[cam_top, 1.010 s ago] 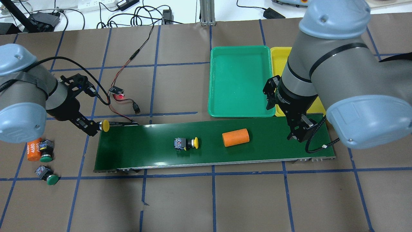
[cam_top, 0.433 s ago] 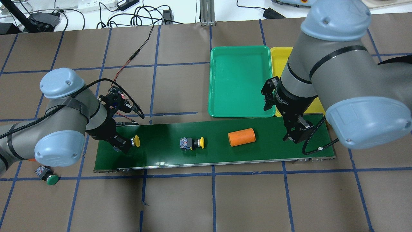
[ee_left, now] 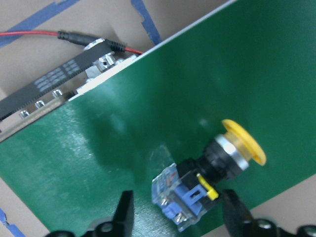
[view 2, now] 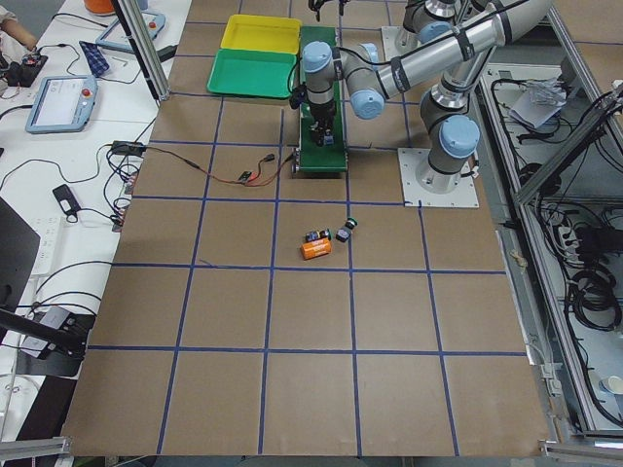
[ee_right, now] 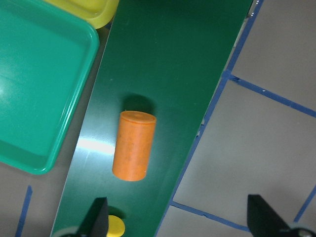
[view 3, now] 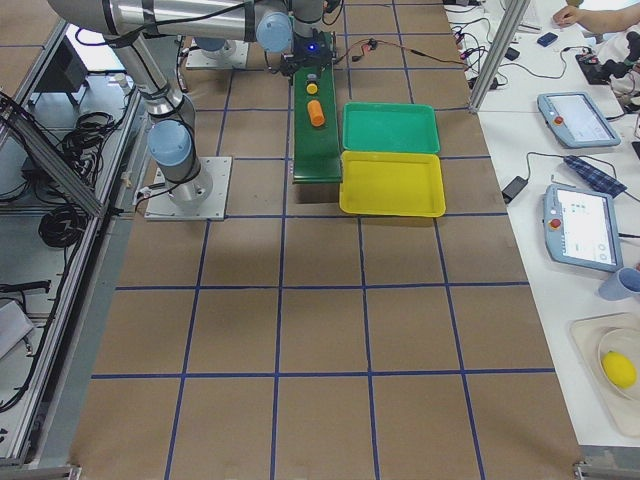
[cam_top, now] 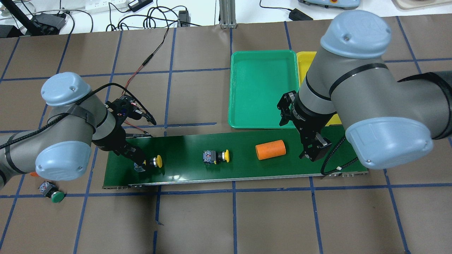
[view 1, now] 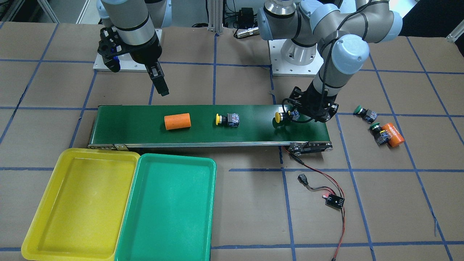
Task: Sort buttons by color to trays
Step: 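Place the button on the belt while the right gripper grasps the first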
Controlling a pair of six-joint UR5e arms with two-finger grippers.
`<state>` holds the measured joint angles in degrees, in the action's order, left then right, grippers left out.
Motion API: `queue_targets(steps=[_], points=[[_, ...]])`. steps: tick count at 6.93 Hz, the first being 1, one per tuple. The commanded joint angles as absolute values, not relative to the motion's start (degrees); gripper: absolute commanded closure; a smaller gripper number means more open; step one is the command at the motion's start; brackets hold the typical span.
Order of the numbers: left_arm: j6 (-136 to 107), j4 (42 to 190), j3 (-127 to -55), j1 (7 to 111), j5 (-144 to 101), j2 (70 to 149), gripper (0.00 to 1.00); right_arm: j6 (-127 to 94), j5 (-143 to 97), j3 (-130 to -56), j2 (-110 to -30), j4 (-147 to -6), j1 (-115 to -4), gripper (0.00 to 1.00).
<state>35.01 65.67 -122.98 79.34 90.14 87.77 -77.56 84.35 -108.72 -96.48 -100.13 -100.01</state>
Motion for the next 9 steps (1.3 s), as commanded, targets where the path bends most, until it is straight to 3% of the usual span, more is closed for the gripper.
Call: queue_targets(steps=[1, 4, 7, 9], points=[[35.51, 65.48, -120.94, 66.6, 90.35, 88.68, 0.0, -81.19, 84.46, -108.72, -91.52, -105.62, -105.52, 0.0], [35.51, 60.48, -121.72, 52.87, 90.44, 91.83, 0.0, -86.38, 84.11, -108.72, -85.62, -108.71, -109.5, 0.0], [34.72, 57.94, -130.4, 40.9, 90.35, 91.22, 0.0, -91.31, 84.2, -108.81, -81.22, -113.82, -111.96, 0.0], [33.85, 53.01, -134.54, 38.51, 90.88, 93.15, 0.0, -92.63, 84.2, -108.81, -79.12, -114.86, -111.97, 0.0]])
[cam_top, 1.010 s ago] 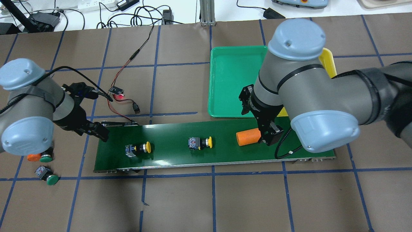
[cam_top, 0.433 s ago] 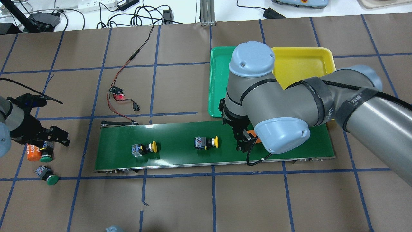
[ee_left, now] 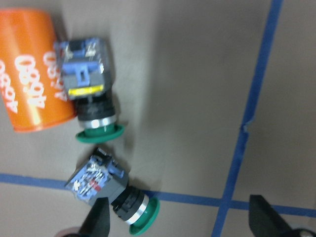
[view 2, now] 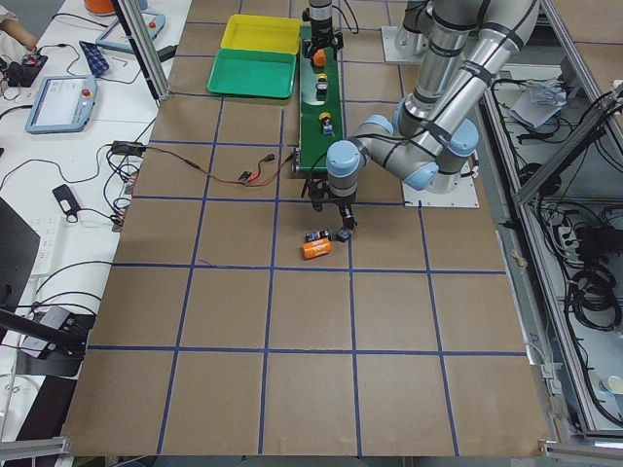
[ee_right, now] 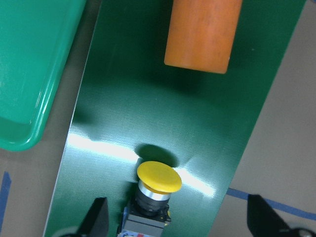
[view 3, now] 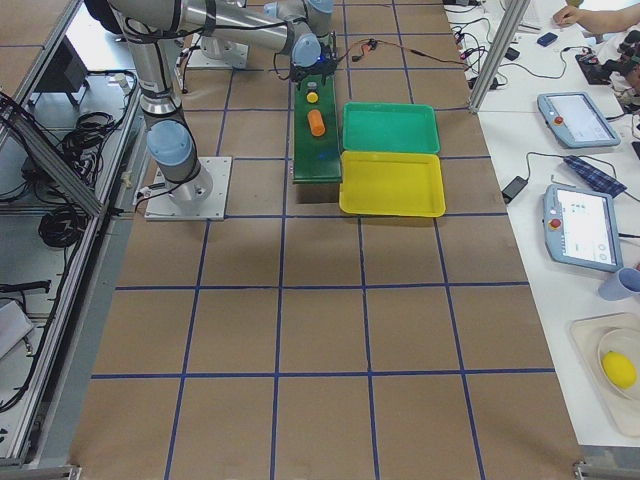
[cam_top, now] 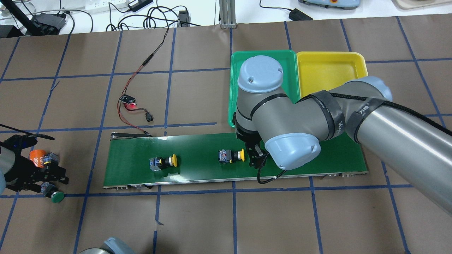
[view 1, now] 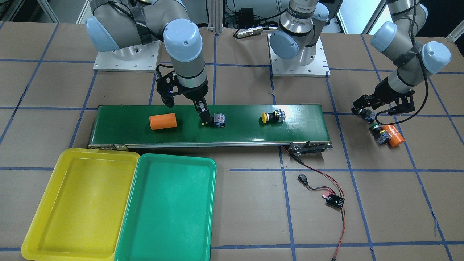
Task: Sort buttons by color to trays
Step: 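Lift the yellow button with the right gripper while the left grasps a green button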
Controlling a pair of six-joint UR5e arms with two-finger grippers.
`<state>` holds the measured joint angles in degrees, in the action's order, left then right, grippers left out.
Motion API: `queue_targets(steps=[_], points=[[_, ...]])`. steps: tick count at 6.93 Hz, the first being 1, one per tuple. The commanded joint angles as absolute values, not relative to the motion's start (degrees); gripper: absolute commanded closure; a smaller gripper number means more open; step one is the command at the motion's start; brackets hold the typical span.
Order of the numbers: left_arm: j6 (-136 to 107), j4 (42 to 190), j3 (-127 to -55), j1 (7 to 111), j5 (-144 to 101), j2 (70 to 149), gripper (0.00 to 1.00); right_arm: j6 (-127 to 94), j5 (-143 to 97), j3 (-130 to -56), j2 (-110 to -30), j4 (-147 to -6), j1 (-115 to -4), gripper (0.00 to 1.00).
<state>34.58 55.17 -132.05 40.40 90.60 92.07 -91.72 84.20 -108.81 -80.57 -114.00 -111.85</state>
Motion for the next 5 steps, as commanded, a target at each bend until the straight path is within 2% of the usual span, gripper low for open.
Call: queue_targets(steps=[1, 3, 5], points=[[33.84, 48.47, -134.82, 37.97, 90.88, 94.99, 0.0, -94.2, 84.2, -108.72, -77.36, -116.53, -111.97, 0.0], [33.92, 46.68, -134.56, 37.88, 90.88, 96.85, 0.03, -94.39, 84.2, -108.81, -76.73, -116.89, -111.97, 0.0], [34.45, 45.79, -134.56, 37.88, 90.97, 96.51, 0.18, -94.22, 84.46, -108.81, -75.59, -116.98, -111.97, 0.0]])
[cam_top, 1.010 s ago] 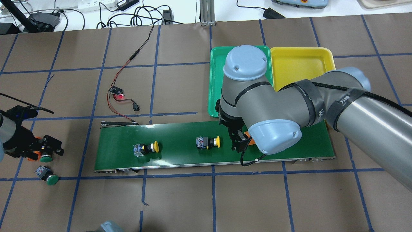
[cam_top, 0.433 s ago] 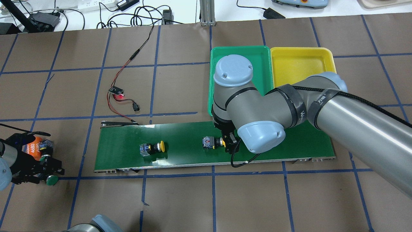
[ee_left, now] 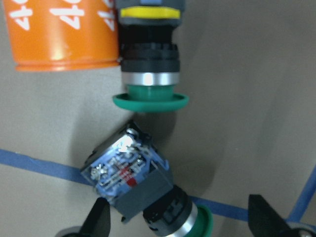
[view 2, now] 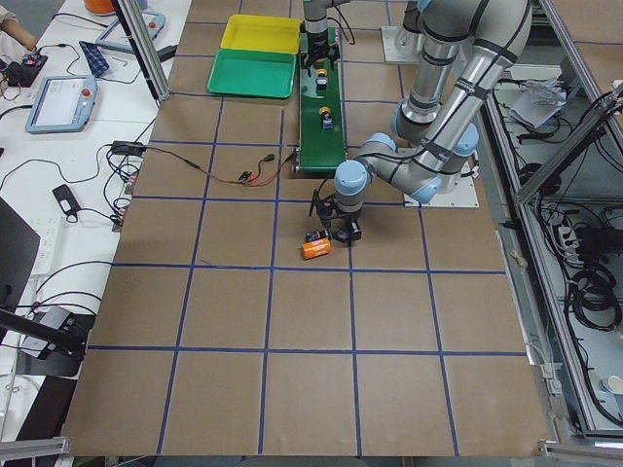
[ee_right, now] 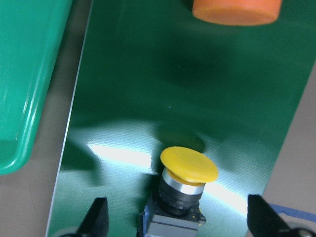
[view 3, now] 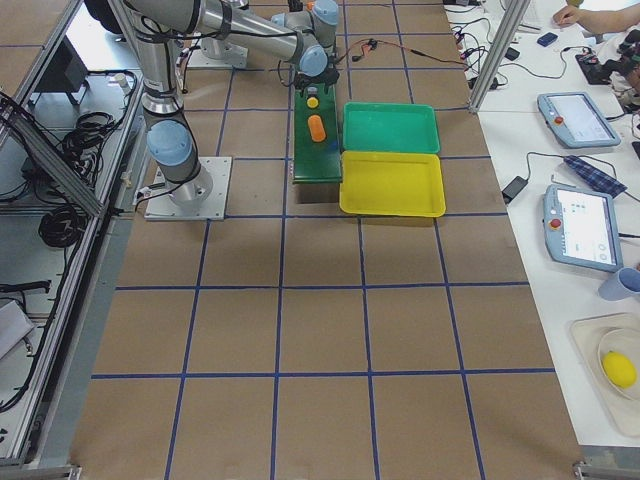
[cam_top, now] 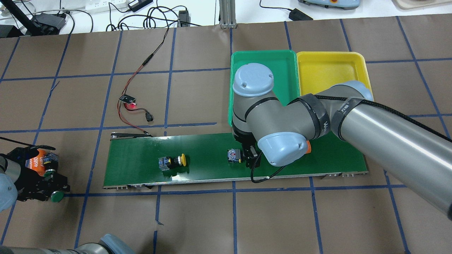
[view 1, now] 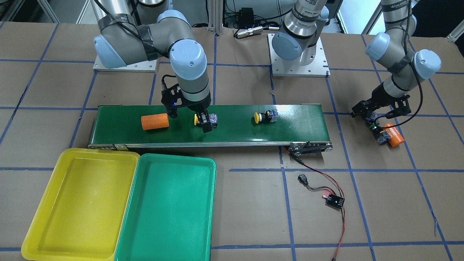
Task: Sort buttons by color to trays
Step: 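Lift the yellow button with the right gripper while the left grasps a green button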
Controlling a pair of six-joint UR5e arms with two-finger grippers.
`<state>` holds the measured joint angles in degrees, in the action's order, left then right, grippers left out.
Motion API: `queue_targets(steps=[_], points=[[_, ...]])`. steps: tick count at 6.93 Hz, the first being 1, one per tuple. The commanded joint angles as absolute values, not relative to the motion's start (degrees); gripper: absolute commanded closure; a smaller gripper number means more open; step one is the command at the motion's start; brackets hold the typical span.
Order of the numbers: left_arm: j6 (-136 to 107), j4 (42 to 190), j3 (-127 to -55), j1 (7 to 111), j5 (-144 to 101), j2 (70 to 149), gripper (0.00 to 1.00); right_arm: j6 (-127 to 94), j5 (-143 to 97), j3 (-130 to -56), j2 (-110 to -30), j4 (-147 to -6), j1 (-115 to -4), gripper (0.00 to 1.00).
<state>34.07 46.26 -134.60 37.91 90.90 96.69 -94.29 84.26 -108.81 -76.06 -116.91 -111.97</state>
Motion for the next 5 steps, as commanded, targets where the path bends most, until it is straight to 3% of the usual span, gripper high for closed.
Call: queue_targets(steps=[1, 2, 3, 5], points=[[34.71, 45.7, -134.47, 37.88, 91.05, 96.24, 0.42, -94.13, 84.46, -108.81, -75.5, -116.9, -111.97, 0.16], [36.02, 45.7, -134.65, 38.05, 90.97, 95.98, 0.94, -93.78, 84.2, -108.81, -75.5, -116.89, -111.97, 0.64], [36.73, 45.7, -134.47, 38.23, 91.23, 95.63, 0.96, -93.52, 84.2, -108.72, -75.5, -116.98, -111.97, 1.0], [36.74, 45.53, -133.86, 39.28, 94.13, 95.45, 1.0, -91.86, 85.07, -108.2, -76.37, -117.59, -111.01, 1.0]])
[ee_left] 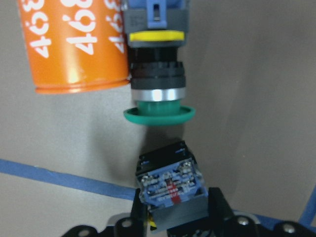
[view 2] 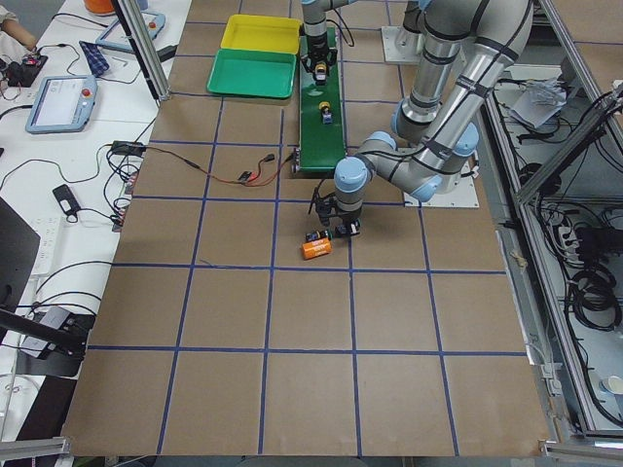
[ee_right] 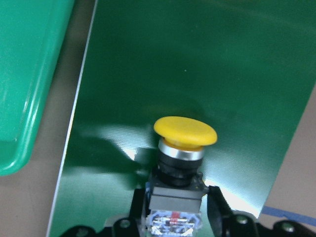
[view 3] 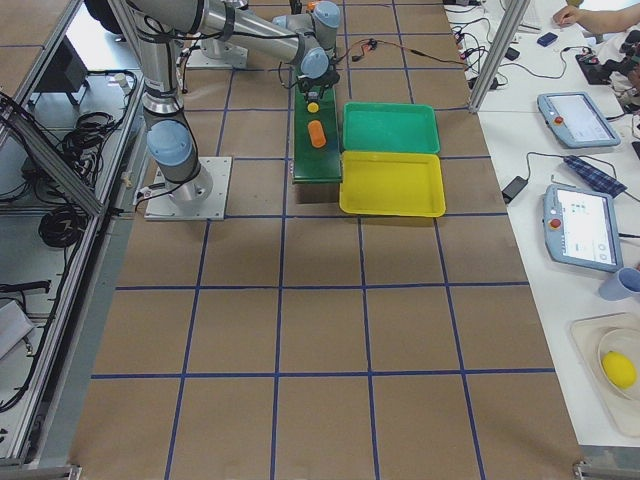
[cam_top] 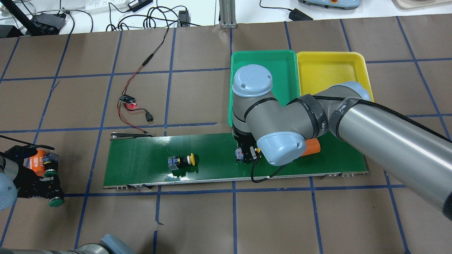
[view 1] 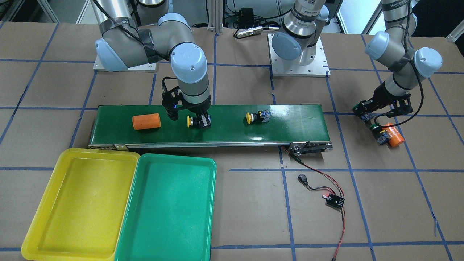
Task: Sort buttons by color to trays
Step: 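Lift the yellow button with the right gripper while the left grasps a green button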
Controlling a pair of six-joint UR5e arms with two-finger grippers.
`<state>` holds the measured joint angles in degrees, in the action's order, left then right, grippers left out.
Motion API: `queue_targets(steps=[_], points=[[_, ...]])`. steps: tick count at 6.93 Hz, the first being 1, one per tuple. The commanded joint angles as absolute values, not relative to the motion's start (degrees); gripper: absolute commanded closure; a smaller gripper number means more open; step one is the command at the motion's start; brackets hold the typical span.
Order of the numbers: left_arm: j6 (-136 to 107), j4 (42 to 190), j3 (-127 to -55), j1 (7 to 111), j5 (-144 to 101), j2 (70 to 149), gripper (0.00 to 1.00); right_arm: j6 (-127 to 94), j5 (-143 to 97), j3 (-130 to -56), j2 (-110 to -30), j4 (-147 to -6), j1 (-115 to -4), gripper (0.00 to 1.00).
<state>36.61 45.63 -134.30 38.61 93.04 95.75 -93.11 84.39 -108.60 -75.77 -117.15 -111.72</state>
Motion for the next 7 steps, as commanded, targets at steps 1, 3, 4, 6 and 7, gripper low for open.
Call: queue_targets(steps=[1, 3, 4, 6, 7], points=[[36.74, 46.31, -132.29, 42.51, 94.57, 94.84, 1.0, -91.32, 85.17, -108.37, -78.2, -118.64, -110.4, 1.0], [36.3, 55.57, -125.37, 52.5, 96.06, 92.82, 1.0, -91.06, 85.25, -107.76, -81.28, -118.21, -108.73, 1.0], [36.3, 62.07, -120.89, 57.0, 95.8, 92.2, 1.0, -88.27, 85.34, -107.58, -82.52, -118.3, -106.02, 1.0], [39.0, 65.3, -118.92, 66.21, 95.36, 90.71, 1.0, -74.58, 84.29, -105.49, -82.27, -118.22, -95.5, 1.0], [40.94, 65.3, -118.66, 70.79, 95.45, 90.62, 1.0, -64.61, 85.16, -103.73, -80.09, -118.3, -92.23, 1.0]])
